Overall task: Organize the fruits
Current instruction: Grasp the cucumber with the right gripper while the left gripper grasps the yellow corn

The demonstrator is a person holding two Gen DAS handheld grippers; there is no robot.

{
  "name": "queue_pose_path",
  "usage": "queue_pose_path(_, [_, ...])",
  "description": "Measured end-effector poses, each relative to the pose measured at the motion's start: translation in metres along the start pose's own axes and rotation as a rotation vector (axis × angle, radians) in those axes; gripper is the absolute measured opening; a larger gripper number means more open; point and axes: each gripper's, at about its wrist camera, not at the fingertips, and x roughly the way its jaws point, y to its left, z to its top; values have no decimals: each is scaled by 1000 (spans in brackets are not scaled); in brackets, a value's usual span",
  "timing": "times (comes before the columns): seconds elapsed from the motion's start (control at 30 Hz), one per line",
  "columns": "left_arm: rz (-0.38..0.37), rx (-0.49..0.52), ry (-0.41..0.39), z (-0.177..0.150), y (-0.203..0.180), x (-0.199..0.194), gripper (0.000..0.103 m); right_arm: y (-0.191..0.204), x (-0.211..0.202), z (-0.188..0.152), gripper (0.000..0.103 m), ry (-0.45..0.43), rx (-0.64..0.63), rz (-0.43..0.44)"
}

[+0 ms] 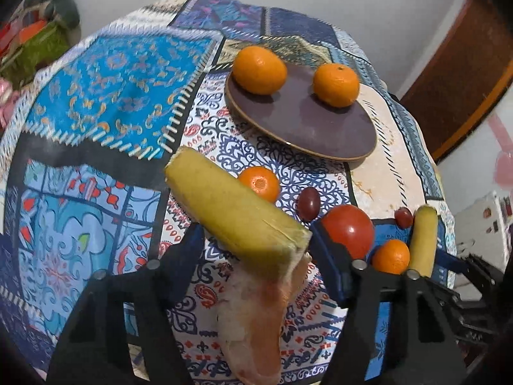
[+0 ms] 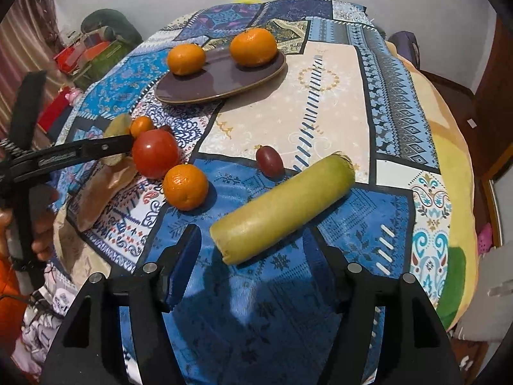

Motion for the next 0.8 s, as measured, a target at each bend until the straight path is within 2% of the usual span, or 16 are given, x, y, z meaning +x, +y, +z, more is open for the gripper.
queue_pose_path(0.1, [-34,-2,8,-1,4,-6,58,2,8,4,70,5,9,-9])
queue_pose_path(0.2, [-40,-24,22,-4,13,-15,50,3,15,6,71,9,13,-19])
queue_pose_path(0.47, [56,22,54,-19,44,-24,37,-2,18,9,71,-4,18,-12])
queue_pose_path(0.67, [76,62,42,-22,46,-32,37,-5,12,4,70,-19,10,-9])
queue_pose_path(0.73, [66,79,26,-20,41,-38,44,-5,8,3,70,-15,0,-19])
queue_pose_path(0.8, [72,92,-3,-16,35,-42,57,-5,3,4,70,-4,-12,-19])
